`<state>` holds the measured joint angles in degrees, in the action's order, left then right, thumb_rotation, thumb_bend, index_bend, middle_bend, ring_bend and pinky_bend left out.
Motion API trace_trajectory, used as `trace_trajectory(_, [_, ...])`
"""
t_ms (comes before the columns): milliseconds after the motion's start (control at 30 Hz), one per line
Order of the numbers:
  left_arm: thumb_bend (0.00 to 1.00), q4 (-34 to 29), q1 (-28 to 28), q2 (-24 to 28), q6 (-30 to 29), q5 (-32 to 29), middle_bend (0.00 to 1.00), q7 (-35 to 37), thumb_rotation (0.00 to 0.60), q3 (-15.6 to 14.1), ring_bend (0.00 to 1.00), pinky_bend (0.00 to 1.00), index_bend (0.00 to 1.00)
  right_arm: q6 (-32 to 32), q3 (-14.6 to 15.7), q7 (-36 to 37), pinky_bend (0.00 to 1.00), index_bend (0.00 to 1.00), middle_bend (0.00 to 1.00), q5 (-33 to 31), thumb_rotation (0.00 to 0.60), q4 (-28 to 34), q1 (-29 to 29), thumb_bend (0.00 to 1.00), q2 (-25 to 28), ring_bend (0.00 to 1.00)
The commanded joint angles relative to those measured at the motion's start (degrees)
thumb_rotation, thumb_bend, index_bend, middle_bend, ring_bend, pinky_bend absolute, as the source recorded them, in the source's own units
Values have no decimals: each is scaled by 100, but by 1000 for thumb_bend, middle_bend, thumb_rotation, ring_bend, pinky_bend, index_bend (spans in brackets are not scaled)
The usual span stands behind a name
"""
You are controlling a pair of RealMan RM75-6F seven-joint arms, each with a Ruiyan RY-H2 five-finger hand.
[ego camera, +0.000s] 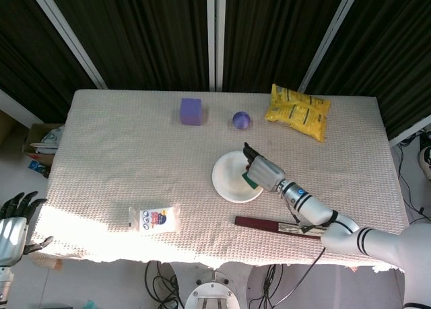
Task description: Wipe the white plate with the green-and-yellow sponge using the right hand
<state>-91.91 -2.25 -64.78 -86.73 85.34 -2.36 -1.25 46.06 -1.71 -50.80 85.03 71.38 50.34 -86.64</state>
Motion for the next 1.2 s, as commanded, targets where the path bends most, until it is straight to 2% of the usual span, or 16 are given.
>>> trace_trajectory(33, [82, 3, -15, -4, -10, -12, 102, 6, 600, -3, 53, 106, 228, 48, -39, -62, 1, 530, 407, -49, 600, -16, -20, 260, 63, 102])
trace_trajectory(267, [82, 14, -30, -13, -29, -19, 102, 20, 600, 1, 53, 106, 228, 206, -135, 79, 0, 533, 406, 106, 600, 180, 100, 260, -109, 105])
trace_trajectory(467, [81, 43, -63, -21, -52, -16, 102, 61, 600, -17, 53, 106, 228, 284, 16, -27, 0, 545, 407, 420, 600, -209, 183, 260, -563, 111])
trace_trajectory(700, [81, 93, -55, -38, -11, -30, 101, 110, 600, -16, 53, 106, 228, 705, 183, -3, 0, 567, 411, 664, 600, -682, -31, 260, -704, 125])
trace_trajectory(900, [81, 97, -36, -31, -12, 11, 101, 117, 600, -11, 53, 106, 228, 950, 163, 67, 0, 584, 421, 747, 600, -1153, -132, 261, -839, 143])
trace_trajectory(1200, [81, 110, -87, -46, -53, -6, 101, 183, 600, -25, 53, 106, 228, 1200, 46, 370, 0, 584, 421, 964, 600, -941, -36, 261, -963, 145])
